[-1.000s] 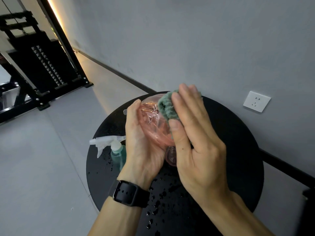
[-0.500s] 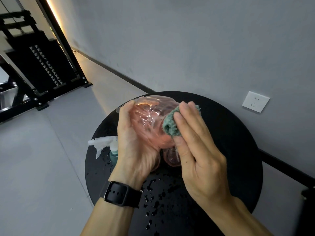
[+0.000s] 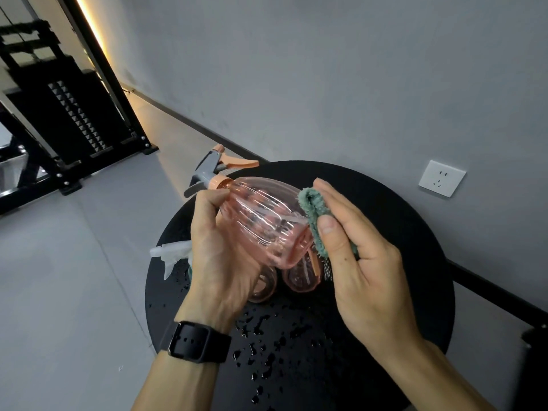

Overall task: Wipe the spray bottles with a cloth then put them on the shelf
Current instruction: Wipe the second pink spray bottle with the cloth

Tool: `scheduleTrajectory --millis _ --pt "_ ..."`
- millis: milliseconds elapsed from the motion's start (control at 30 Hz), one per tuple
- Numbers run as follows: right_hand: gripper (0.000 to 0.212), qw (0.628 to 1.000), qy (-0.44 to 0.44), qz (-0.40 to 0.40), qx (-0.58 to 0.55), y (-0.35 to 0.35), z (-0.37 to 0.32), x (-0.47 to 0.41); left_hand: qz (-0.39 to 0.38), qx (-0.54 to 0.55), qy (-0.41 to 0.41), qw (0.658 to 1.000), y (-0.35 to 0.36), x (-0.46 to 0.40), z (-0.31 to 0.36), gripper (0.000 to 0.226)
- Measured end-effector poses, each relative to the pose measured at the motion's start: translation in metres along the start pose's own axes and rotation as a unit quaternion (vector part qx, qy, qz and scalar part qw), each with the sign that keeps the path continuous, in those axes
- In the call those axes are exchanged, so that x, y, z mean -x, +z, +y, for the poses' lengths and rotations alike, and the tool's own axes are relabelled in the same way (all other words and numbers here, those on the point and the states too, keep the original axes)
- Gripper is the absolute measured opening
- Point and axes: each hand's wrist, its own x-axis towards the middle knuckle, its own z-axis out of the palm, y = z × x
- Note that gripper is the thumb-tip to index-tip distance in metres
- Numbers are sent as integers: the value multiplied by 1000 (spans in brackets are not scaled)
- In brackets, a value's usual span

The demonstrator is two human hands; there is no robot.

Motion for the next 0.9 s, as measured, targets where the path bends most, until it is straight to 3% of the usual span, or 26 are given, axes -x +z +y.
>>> scheduleTrajectory --millis 233,467,733,900 --pt "38 999 22 -27 -2 0 0 0 6 -130 18 991 4 1 -7 29" --pt "38 998 41 -38 6 -1 3 1 39 -290 59 955 6 2 -22 36" --pt "33 975 -131 78 161 -5 2 -8 -66 -371 29 926 14 13 -31 24" --pt "33 969 -155 47 188 -9 5 -15 -113 -408 22 906 17 18 -37 27"
